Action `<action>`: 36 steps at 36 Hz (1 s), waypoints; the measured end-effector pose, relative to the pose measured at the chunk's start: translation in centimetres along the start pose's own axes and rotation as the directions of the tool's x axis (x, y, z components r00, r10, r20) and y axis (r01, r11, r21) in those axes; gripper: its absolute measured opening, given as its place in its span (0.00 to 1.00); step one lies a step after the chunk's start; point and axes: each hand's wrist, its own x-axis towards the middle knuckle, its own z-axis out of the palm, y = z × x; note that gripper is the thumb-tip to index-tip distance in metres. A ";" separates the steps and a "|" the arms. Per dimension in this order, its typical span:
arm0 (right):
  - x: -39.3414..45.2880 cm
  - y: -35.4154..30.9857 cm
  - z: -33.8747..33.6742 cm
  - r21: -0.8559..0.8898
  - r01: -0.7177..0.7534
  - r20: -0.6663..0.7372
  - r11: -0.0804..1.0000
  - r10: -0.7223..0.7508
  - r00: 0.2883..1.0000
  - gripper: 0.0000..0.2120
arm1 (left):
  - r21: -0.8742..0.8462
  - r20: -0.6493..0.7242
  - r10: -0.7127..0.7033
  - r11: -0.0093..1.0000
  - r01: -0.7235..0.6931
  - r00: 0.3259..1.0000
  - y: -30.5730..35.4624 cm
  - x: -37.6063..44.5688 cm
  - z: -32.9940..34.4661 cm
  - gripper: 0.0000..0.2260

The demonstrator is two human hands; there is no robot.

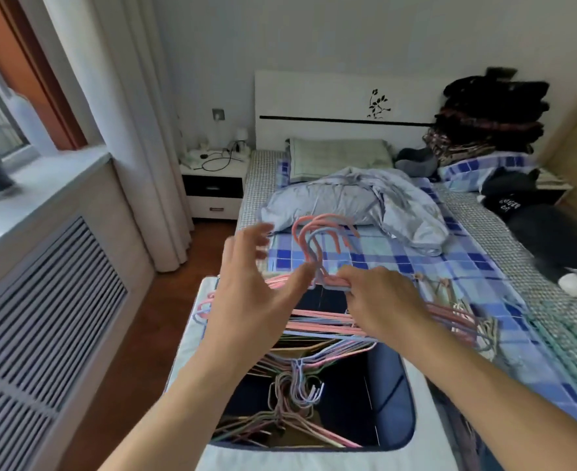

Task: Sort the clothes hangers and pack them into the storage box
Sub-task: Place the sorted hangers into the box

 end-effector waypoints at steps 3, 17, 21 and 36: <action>0.7 -0.8 -1.9 -0.027 0.113 0.031 0.993 -0.112 0.993 0.17 | -0.077 0.187 0.017 0.997 -0.003 0.982 0.8 2.3 0.0 0.35; 4.9 1.4 -2.9 0.122 0.073 0.132 0.990 -0.089 0.987 0.28 | -0.504 0.643 0.015 0.762 0.407 0.766 7.3 8.6 -1.2 0.12; 2.6 2.1 -4.0 0.591 -0.170 0.121 0.789 0.121 0.985 0.28 | -0.531 0.584 -0.055 0.728 0.433 0.810 7.3 9.2 -0.8 0.13; 3.4 -1.5 0.3 0.092 -0.236 -0.144 0.967 0.247 0.958 0.48 | -0.537 0.353 -0.071 0.801 0.264 0.933 10.9 8.7 3.7 0.06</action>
